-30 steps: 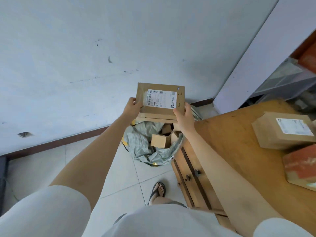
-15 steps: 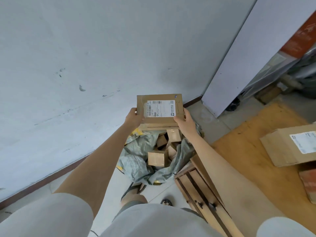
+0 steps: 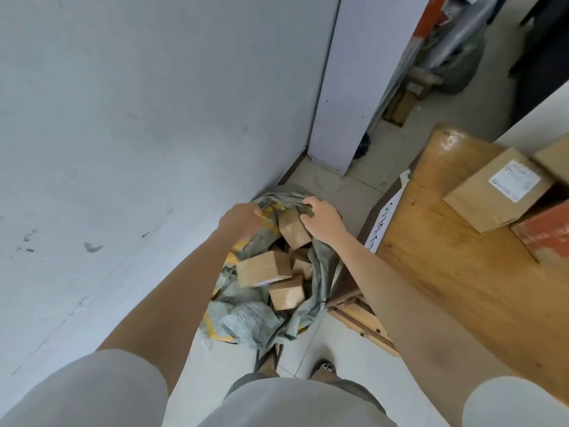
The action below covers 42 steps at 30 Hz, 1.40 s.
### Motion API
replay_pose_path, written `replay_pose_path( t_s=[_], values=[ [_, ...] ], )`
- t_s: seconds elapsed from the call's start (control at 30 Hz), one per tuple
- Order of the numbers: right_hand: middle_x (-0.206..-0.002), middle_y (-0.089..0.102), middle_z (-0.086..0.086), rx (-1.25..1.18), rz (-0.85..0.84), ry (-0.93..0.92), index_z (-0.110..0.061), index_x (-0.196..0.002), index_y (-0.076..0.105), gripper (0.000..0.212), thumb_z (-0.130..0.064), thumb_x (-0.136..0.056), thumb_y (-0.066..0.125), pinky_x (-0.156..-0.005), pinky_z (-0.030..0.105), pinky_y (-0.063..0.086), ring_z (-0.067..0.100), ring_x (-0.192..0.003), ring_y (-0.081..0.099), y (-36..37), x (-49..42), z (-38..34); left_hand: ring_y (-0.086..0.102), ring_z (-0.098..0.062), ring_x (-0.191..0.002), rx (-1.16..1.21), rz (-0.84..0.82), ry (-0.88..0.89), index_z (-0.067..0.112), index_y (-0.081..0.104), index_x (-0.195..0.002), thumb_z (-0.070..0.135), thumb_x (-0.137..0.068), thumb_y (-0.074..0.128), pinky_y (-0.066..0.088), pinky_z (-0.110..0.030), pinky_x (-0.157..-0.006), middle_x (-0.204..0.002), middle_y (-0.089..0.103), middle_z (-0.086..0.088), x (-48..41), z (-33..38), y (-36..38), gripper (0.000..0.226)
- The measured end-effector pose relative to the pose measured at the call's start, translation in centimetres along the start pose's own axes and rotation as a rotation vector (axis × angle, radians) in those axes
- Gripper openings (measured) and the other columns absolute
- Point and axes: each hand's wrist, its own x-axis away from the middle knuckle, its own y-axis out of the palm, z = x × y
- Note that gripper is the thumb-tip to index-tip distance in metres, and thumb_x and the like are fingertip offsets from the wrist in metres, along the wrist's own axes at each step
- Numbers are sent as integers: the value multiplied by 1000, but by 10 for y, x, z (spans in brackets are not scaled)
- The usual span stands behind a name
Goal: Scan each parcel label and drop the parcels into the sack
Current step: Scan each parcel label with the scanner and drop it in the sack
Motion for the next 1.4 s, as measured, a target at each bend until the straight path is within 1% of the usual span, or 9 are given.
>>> replay_pose_path(
  t_s=[0.1,0.23,0.33,0.47,0.6,0.7,0.87,1.13,1.4],
  values=[
    [-135,49,16,33,32,60,-19,-138,45,42,-26,-96,48,-83,34,45,30,-110,57,-13,5,6,54,-28,-117,-116,-42,136,18,60,-119,15,-93,39,46,-41,-99,-128,59,-6,-17,27,-4,33],
    [-133,50,14,70,103,141,-19,-136,47,41,-27,-96,48,-84,37,49,30,-105,58,-42,21,34,53,-29,-119,-143,-69,288,16,57,-127,20,-95,47,44,-39,-99,-131,57,-8,-33,76,6,34],
    [-128,52,13,78,182,228,-20,-136,46,41,-28,-96,47,-70,34,48,25,-87,58,-74,43,65,51,-27,-121,-207,-95,447,14,54,-130,22,-95,50,43,-36,-97,-133,56,-9,-37,123,21,37],
    [-133,51,10,86,299,376,-23,-139,43,43,-28,-96,49,-75,36,52,27,-103,61,-120,87,114,50,-26,-124,-291,-176,574,20,51,-133,30,-96,49,43,-42,-102,-138,52,-5,-34,199,50,39],
    [-135,48,9,42,404,522,-26,-140,41,49,-22,-93,53,-60,31,47,27,-98,62,-167,147,175,54,-26,-117,-334,-225,723,21,51,-132,36,-95,49,47,-38,-93,-133,56,-6,-12,282,93,40],
    [-133,49,9,22,471,594,-26,-139,41,49,-18,-92,53,-61,32,49,26,-96,61,-196,195,225,57,-24,-112,-331,-224,816,19,51,-133,37,-94,51,47,-34,-86,-129,58,-6,16,339,133,42],
    [-131,50,10,3,514,646,-25,-139,41,49,-15,-93,51,-57,30,44,26,-94,58,-235,262,315,53,-24,-120,-355,-222,821,20,52,-132,35,-93,54,45,-41,-98,-132,56,-4,66,420,201,41],
    [-129,50,11,-26,512,651,-23,-139,42,46,-22,-94,51,-78,37,51,28,-102,59,-293,321,425,51,-26,-116,-284,-120,749,23,40,-138,35,-88,58,50,-42,-89,-132,48,-7,107,519,277,55],
    [-130,49,10,-52,511,555,-24,-140,39,48,-24,-94,52,-81,36,50,26,-102,54,-348,287,480,17,-43,-139,-247,19,588,33,21,-148,54,-75,70,25,-55,-109,-151,16,-20,73,577,302,90]
  ],
)
